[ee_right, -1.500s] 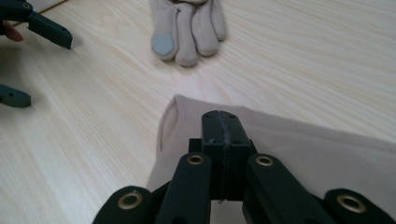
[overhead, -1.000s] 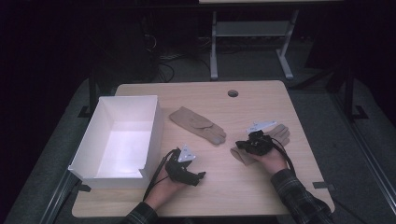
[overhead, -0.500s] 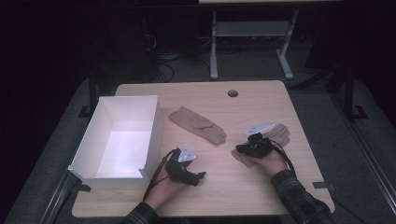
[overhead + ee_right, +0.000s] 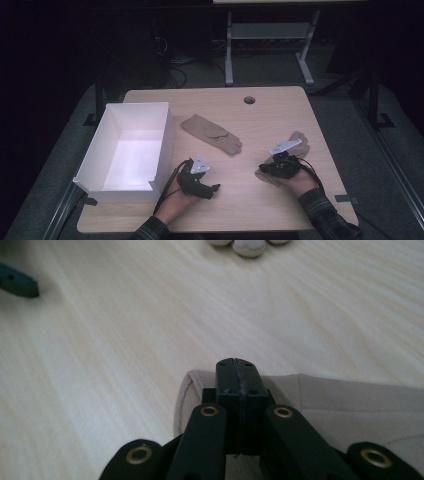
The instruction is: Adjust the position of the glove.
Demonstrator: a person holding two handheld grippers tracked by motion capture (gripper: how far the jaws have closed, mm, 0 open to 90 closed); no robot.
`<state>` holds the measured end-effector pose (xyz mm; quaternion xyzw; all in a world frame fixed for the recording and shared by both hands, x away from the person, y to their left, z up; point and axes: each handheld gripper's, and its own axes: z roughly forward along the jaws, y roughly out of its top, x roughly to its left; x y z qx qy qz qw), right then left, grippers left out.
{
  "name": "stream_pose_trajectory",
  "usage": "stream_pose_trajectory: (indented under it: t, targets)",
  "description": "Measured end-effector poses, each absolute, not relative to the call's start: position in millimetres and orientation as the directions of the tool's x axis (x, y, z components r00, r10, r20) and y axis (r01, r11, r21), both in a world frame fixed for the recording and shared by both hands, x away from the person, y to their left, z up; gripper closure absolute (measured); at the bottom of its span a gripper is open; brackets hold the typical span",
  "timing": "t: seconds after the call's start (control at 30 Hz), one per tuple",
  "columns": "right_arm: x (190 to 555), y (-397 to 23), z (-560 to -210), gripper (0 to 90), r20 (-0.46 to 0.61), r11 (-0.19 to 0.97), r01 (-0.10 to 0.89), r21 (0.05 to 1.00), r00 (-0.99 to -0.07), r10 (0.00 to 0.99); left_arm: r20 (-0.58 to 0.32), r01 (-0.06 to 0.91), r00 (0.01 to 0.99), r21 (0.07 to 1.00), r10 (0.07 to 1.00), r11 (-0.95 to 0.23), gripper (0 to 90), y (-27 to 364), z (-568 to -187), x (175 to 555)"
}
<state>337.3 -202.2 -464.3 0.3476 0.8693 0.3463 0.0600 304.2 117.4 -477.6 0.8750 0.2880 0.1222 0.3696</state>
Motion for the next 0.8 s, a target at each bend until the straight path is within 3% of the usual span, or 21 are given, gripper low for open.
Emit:
stream_pose_trajectory:
  t: [0.8]
  targets:
    - [271, -256, -462, 90.0, 0.151, 0.515, 0.589, 0.622, -0.736, 0.659, 0.001, 0.414, 0.805, 0.716, 0.594, -0.562, 12.2, 118, -478, 304]
